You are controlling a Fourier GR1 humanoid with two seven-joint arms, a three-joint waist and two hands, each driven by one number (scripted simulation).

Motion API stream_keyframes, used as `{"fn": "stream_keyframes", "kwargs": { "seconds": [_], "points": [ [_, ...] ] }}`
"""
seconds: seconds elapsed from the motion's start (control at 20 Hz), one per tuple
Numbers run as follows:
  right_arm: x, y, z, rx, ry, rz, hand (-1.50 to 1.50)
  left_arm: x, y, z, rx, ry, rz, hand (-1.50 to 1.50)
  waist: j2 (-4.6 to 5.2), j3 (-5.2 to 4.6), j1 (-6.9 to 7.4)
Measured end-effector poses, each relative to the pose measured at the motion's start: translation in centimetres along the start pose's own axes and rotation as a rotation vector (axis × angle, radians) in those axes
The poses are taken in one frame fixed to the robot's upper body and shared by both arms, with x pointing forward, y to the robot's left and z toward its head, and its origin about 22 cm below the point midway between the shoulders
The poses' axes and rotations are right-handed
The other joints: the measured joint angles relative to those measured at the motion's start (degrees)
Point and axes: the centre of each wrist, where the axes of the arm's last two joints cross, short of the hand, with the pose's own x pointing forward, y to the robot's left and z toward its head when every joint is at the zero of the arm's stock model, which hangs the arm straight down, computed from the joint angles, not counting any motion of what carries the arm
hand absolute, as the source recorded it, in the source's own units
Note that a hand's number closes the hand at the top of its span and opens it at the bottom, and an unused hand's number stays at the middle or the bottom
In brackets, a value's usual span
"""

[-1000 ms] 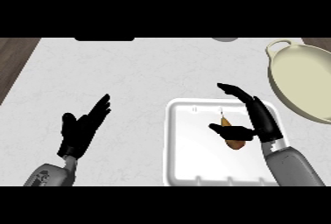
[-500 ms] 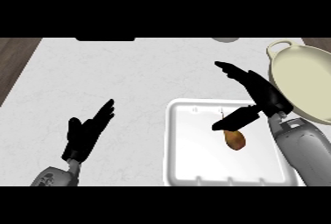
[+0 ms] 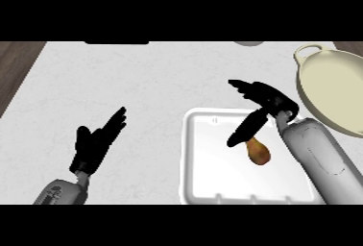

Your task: Pick the pear from the tray and place it in the pot

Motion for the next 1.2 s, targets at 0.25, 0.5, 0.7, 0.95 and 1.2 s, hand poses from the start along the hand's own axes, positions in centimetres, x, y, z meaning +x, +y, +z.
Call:
{"fn": "stream_keyframes", "kwargs": {
  "seconds": [0.25,0.5,0.7,0.95,1.2],
  "points": [
    [-2.6,0.7,-1.3,0.137,0.103,0.086,-1.50,-0.2,0.1,0.5,-0.001,-0.005,0.000,0.00,-0.09,0.03,-0.14],
    [-5.6,0.7,-1.5,0.146,0.125,0.124,-1.50,-0.4,0.3,0.7,0.004,-0.001,0.004,0.00,-0.14,0.05,-0.38],
    [-7.7,-0.4,-2.0,0.105,0.101,0.120,-1.50,-0.4,0.4,0.4,0.005,0.002,0.003,0.00,-0.13,0.05,-0.41],
    [-9.7,-1.5,-1.4,0.106,0.075,0.071,-1.50,-0.5,-0.1,0.9,0.003,0.001,0.010,0.00,-0.18,0.05,-0.52],
    [-11.6,-1.3,-1.3,0.141,0.029,-0.057,-1.50,-0.9,0.5,1.1,0.003,0.001,0.002,0.00,-0.20,0.03,-0.60]
  ]
}}
